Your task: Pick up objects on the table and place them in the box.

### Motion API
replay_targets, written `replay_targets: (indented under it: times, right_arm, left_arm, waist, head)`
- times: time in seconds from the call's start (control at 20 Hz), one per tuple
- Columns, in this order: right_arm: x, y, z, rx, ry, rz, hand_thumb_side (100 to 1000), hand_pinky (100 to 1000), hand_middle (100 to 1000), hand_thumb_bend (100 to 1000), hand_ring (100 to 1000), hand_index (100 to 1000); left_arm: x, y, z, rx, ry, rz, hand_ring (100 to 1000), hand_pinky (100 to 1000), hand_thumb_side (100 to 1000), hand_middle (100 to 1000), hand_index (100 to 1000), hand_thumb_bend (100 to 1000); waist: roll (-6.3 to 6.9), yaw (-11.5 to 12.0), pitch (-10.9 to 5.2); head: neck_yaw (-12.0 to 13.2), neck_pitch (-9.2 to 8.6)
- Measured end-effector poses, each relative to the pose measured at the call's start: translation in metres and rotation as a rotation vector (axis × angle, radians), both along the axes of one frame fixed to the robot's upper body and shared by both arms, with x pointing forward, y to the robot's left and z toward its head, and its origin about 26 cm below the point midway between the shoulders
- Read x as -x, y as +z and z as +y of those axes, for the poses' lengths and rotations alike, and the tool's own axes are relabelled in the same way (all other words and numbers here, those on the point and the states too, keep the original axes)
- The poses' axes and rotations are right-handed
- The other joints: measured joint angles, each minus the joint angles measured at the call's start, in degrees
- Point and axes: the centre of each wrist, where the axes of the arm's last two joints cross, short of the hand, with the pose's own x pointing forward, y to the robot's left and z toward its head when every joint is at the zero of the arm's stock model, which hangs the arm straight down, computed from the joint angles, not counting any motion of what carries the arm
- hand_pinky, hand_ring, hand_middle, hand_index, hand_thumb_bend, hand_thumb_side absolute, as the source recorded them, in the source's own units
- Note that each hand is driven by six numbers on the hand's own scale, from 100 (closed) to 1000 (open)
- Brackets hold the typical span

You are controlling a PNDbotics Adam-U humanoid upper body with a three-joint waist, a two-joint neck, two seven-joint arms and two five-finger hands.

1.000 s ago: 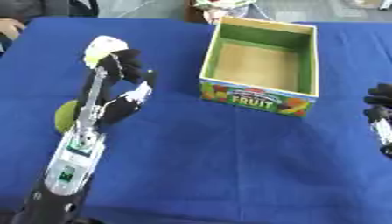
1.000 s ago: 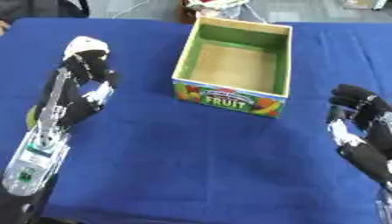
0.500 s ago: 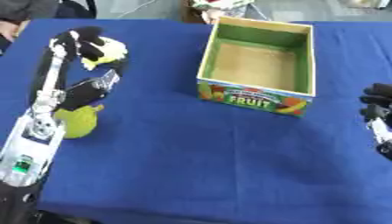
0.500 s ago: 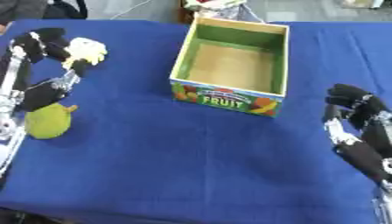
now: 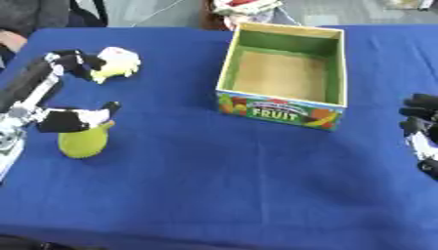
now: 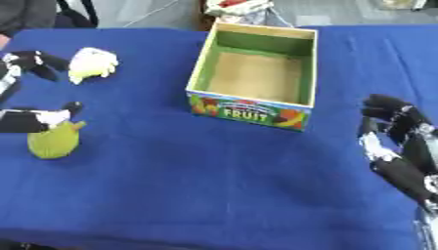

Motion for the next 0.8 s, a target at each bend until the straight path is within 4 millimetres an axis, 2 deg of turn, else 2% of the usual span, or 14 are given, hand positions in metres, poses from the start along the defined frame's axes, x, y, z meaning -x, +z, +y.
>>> replay_targets:
  times: [0.3, 0.8]
  right_arm:
    - [0.0, -0.001, -0.001, 0.001, -0.003, 0.003, 323, 736, 764, 100, 796, 831]
    - [0.0, -0.002, -0.001, 0.001, -0.005, 0.004, 322, 736, 764, 100, 796, 831]
  left_arm:
    - [-0.004, -0.004, 0.019, -0.137, 0.046, 0.154, 645, 713, 303, 695, 828, 469]
    - [-0.008, -0.026, 0.04, -0.215, 0.094, 0.387, 658, 727, 277, 699, 829, 494]
  waist:
    - [0.14, -0.03, -0.08]
    - [-0.01, -0.07, -0.08]
  head:
    - [-0.46, 0.02]
    - [-0.77, 0.02]
